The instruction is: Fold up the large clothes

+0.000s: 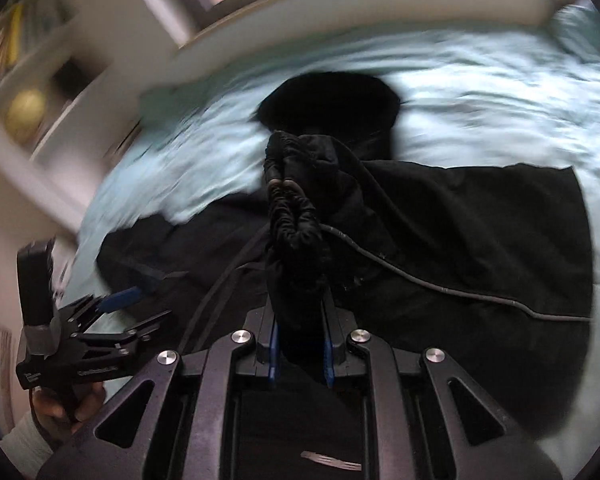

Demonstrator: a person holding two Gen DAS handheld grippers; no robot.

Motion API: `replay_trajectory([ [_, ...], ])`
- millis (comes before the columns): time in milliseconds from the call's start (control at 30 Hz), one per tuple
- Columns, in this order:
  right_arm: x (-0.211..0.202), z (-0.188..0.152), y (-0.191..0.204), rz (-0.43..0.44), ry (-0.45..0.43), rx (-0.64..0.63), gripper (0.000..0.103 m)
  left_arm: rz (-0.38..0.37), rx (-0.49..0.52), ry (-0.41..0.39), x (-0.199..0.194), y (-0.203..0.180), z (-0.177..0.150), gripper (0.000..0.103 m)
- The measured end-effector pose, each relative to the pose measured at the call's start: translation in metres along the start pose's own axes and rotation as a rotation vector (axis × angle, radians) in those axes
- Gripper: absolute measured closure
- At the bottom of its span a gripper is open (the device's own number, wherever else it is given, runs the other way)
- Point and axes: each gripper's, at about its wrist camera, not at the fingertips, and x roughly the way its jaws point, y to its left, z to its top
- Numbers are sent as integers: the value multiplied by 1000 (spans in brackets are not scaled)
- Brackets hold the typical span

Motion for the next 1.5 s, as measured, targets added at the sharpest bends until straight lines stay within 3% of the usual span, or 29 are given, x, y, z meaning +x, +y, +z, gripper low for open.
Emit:
replay_trajectory([
  [67,38,-3,19,0,65,-43,84,15,-31,4,0,14,1,13],
  [200,129,-22,30,-78,238,-63,82,28,-70,28,10,31,0,14],
  [333,163,-37,19,-70,304,-36,72,6,-70,63,21,36,-5,13],
  [400,153,-37,22,-40,307,-48,65,-16,-61,78,27,34,-5,13],
  [500,120,-33,23,8,271,-59,53,-139,-58,116,38,31,-3,14],
  [567,86,-35,22,11,219,-87,37,-205,-61,131,43,26,-1,13],
  [633,59,-40,11,-14,176,-88,29,-229,-74,135,51,23,3,13],
  [833,22,-62,-53,-130,154,79,28,-245,-89,191,94,14,16,14],
  [900,10,-73,-74,-168,152,142,28,-277,-82,213,107,7,19,30],
  [933,7,-72,-82,-182,155,163,28,-281,-75,226,112,2,21,48],
  [967,4,-73,-89,-192,155,179,28,-274,-65,239,117,-2,23,66],
  [1100,-5,-73,-99,-226,139,205,28,-141,-21,209,111,-18,32,78],
  [1167,-12,-68,-101,-254,121,201,28,-126,-24,140,85,-18,40,82],
  [1267,-20,-62,-105,-260,95,213,28,-109,-38,11,34,-5,60,83],
  [1367,-17,-56,-109,-275,94,214,28,-80,-91,-52,3,26,77,83],
  [1433,-11,-53,-111,-292,97,210,28,-85,-131,-38,4,57,81,82],
  [1500,1,-48,-113,-320,115,200,28,-52,-135,59,29,74,76,77],
])
